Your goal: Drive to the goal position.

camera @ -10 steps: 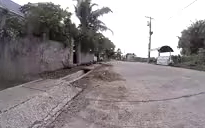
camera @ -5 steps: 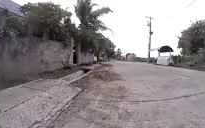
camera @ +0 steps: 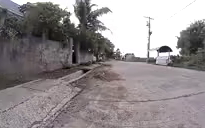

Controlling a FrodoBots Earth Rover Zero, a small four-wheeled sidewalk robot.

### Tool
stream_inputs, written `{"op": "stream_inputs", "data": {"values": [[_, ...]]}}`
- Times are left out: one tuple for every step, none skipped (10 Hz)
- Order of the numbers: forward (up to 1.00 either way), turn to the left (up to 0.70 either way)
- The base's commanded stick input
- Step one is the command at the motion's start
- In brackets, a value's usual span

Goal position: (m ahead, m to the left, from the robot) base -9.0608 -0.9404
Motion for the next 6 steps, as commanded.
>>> {"op": "stream_inputs", "data": {"values": [[0.0, -0.45], [0.0, -0.45], [0.0, -0.45], [0.0, -0.45], [0.0, -0.45], [0.0, -0.45]]}}
